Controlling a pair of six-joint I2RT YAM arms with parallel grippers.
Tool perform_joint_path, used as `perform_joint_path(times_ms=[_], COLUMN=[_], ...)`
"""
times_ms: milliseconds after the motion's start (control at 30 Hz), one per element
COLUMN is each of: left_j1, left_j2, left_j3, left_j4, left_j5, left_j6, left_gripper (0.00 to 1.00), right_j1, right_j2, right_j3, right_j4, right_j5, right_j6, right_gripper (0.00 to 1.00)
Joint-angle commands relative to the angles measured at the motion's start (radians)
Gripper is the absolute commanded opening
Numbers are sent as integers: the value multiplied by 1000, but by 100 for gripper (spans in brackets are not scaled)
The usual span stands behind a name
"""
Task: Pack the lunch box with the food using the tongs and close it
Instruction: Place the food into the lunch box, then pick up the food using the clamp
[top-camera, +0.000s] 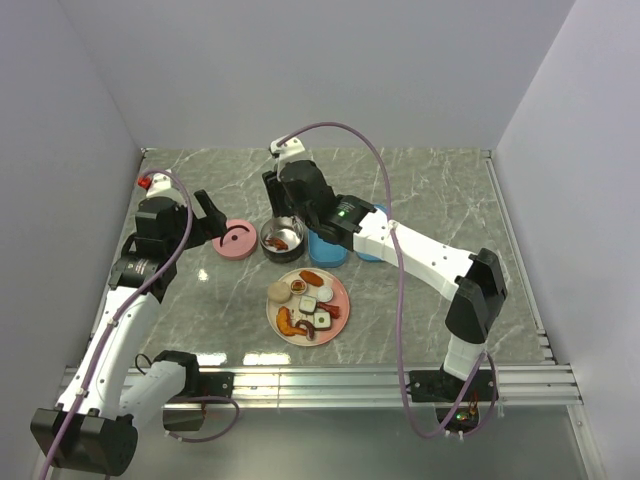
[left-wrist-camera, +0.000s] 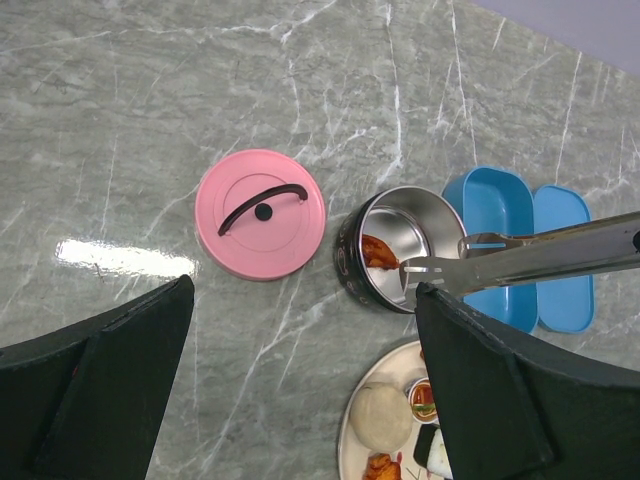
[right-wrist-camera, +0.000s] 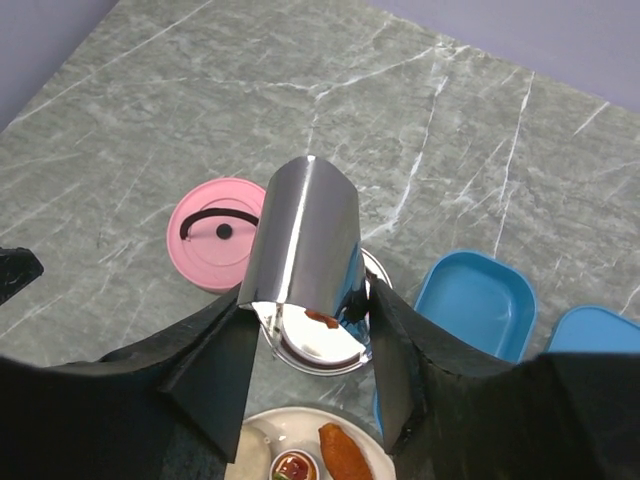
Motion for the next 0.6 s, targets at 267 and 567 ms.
perform_joint_path(times_ms=[267, 567], left_j1=[-4, -4], left_j2=[-5, -13], left_j3=[35, 12], left_j4=[30, 37], left_j5=[-8, 1], left_j6=[3, -10], left_gripper=[99, 99], right_j1=[9, 61], right_j2=[-262, -424], right_j3=[-123, -316], right_j4=[58, 36], right_j5=[4, -18], right_j6=[14, 80], right_gripper=[49, 48])
